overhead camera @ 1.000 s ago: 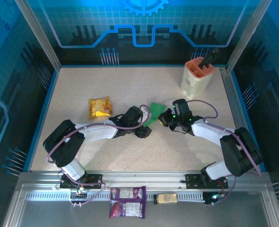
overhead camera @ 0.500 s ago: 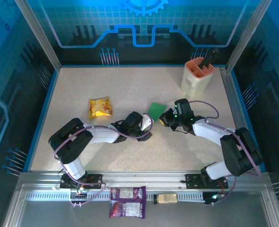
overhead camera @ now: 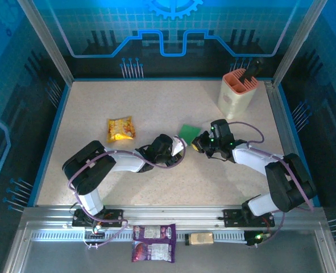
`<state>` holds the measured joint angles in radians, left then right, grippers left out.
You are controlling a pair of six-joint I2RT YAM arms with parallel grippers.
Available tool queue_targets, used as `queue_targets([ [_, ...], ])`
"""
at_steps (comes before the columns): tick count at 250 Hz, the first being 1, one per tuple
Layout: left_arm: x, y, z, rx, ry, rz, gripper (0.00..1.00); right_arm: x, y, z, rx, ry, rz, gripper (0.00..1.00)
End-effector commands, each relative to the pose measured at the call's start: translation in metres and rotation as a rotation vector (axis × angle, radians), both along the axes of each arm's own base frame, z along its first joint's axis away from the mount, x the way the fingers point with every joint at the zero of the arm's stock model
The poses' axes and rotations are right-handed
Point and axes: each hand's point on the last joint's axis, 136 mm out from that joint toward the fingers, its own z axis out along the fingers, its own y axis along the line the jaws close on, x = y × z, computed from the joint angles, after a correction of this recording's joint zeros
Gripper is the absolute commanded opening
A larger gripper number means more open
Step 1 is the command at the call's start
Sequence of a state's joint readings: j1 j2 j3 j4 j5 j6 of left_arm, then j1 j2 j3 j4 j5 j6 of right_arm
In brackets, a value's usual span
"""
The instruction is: Fold a paper plane with a square sheet of paper (pick it up from the middle)
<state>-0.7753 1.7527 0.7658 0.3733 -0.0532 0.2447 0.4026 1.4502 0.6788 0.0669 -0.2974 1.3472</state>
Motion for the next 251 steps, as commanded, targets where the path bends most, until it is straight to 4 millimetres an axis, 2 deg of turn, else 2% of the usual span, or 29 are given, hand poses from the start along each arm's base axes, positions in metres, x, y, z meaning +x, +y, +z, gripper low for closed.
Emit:
queue_targets([
  [1,-0.004,0.0,-0.004,0.005,-0.007,-0.01,0.34,-0.006,-0.007,-0.003,0.002,0.029,-0.013,0.02],
  [32,-0.005,0.002,-0.005,0.003,-0.001,-0.005,0.25,-0.009,-0.012,-0.004,-0.017,0.032,-0.01,0.1],
  [63,-0.005,0.002,-0.004,-0.002,0.001,-0.001,0.19,-0.012,-0.016,-0.008,-0.041,0.041,0.0,0.26],
  [85,-0.005,0.001,-0.003,-0.006,0.0,-0.001,0.18,-0.014,-0.017,-0.012,-0.051,0.058,0.015,0.4],
  [128,-0.005,0.001,-0.003,-0.008,0.003,-0.001,0.18,-0.014,-0.008,-0.017,-0.045,0.084,0.062,0.56],
  [162,-0.005,0.001,-0.004,-0.002,0.009,0.0,0.19,-0.007,0.003,-0.014,-0.056,0.079,0.108,0.63],
  [199,-0.006,0.001,-0.004,-0.006,0.024,0.006,0.18,0.0,0.012,-0.009,-0.064,0.056,0.137,0.64],
  [251,-0.008,0.004,0.003,-0.067,0.087,0.052,0.12,-0.002,-0.002,-0.003,-0.124,0.021,0.113,0.66],
])
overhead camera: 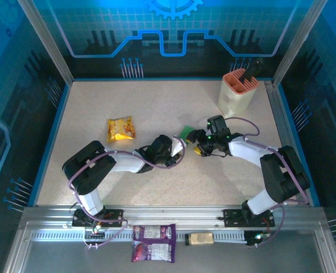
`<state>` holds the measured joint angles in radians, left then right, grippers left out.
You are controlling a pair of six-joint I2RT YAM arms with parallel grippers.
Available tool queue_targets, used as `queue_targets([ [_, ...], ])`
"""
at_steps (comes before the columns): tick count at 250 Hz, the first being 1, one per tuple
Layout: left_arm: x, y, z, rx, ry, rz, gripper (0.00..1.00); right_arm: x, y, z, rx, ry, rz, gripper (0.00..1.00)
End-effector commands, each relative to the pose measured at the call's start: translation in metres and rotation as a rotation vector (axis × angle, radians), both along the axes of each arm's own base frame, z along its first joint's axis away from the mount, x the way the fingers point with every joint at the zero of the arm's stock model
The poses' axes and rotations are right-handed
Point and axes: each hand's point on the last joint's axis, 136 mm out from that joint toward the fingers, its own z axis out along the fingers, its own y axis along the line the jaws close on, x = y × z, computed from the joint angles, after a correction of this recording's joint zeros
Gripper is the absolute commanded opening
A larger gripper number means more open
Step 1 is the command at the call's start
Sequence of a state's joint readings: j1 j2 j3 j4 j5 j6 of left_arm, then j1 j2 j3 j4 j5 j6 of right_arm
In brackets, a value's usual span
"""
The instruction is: Fold a paper plane with a square sheet of paper (pick it up from the middle)
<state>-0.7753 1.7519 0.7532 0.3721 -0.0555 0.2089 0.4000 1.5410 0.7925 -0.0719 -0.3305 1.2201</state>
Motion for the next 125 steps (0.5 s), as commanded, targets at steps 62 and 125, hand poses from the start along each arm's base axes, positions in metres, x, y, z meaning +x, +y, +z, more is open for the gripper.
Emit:
queue_targets([
  [62,-0.003,0.007,0.023,-0.219,0.261,0.104,0.04,-0.004,-0.021,0.016,-0.086,-0.124,0.061,0.71],
  [125,-0.004,0.007,0.025,-0.316,0.514,0.163,0.0,0.0,-0.021,0.012,-0.127,-0.193,0.182,0.74],
])
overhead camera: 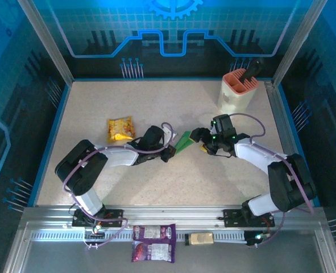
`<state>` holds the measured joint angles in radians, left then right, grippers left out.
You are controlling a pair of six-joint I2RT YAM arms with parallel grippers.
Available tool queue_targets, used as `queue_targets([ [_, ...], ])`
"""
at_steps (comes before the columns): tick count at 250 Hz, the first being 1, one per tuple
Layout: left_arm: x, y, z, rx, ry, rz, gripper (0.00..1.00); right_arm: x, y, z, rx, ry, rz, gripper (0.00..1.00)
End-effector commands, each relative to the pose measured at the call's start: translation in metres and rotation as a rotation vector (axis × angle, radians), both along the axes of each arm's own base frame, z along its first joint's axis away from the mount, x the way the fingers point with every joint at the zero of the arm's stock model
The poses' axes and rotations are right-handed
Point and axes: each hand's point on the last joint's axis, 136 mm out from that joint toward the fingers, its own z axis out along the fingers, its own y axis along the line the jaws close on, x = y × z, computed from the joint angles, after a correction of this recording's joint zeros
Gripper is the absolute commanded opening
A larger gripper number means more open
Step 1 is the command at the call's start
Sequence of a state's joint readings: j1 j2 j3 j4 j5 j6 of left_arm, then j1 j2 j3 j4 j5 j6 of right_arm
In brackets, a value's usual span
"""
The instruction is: Fold a paper plane with a square sheet of paper (pick it up from the middle)
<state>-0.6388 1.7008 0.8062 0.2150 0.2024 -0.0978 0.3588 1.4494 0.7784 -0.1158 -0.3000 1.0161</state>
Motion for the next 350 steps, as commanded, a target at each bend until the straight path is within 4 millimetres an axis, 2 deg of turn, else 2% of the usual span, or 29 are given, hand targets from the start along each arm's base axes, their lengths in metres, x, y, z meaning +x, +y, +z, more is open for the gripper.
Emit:
queue_targets([
  [1,-0.009,-0.009,0.008,-0.092,0.177,0.009,0.0,-0.003,-0.001,-0.007,-0.046,-0.032,0.099,0.74],
  [93,0.0,-0.018,0.016,-0.226,0.433,0.056,0.0,-0.001,0.008,-0.025,-0.073,-0.089,0.232,0.75],
  [173,0.005,-0.02,0.015,-0.341,0.613,0.107,0.0,0.005,0.011,-0.038,-0.086,-0.078,0.255,0.75],
  [276,0.011,-0.015,0.001,-0.398,0.71,0.181,0.0,0.018,0.015,-0.044,-0.108,-0.087,0.28,0.75],
  [316,0.012,-0.015,-0.003,-0.43,0.743,0.201,0.0,0.012,0.015,-0.057,-0.152,-0.046,0.303,0.75],
  [320,0.013,-0.015,-0.003,-0.435,0.744,0.202,0.0,0.018,0.018,-0.051,-0.153,-0.063,0.303,0.75],
  [350,0.013,-0.014,-0.006,-0.445,0.763,0.213,0.0,0.02,0.02,-0.054,-0.187,-0.056,0.314,0.75],
])
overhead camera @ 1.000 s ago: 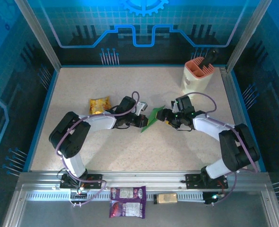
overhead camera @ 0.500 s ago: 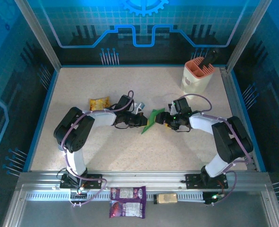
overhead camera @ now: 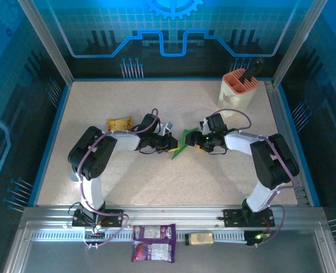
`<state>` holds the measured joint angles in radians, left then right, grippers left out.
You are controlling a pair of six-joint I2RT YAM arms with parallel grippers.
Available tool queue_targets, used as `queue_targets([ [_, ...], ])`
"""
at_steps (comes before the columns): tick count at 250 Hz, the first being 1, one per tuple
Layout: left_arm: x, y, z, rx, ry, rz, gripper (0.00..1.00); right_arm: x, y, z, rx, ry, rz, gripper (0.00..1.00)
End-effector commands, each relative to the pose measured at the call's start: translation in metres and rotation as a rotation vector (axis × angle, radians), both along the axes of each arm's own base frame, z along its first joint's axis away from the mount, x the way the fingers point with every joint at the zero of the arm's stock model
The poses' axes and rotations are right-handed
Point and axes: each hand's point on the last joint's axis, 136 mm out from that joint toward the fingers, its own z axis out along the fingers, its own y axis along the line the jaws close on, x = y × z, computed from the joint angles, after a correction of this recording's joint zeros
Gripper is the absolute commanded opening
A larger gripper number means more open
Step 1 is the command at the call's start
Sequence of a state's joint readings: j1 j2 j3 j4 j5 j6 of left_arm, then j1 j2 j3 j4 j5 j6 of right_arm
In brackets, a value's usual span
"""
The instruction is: Fold a paper plane with a square sheet of paper (pick it up from the middle)
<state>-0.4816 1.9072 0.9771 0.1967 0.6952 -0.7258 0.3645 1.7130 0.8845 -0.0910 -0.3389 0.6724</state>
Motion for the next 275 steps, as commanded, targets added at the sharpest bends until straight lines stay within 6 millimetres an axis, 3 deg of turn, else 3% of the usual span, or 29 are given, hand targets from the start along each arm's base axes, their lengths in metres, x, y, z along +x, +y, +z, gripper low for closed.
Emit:
queue_targets([
  [1,-0.003,0.002,-0.008,-0.033,0.059,0.009,0.0,0.001,0.004,-0.003,-0.049,0.003,0.031,0.75],
  [71,-0.003,0.006,-0.017,-0.027,0.092,0.042,0.0,0.01,0.009,-0.005,-0.092,0.0,0.038,0.75],
  [191,-0.006,0.011,-0.033,-0.009,0.12,0.056,0.0,0.009,0.005,-0.035,-0.273,0.081,0.025,0.74],
  [275,-0.006,0.011,-0.031,-0.006,0.11,0.048,0.12,0.006,0.001,-0.052,-0.383,0.153,0.01,0.75],
])
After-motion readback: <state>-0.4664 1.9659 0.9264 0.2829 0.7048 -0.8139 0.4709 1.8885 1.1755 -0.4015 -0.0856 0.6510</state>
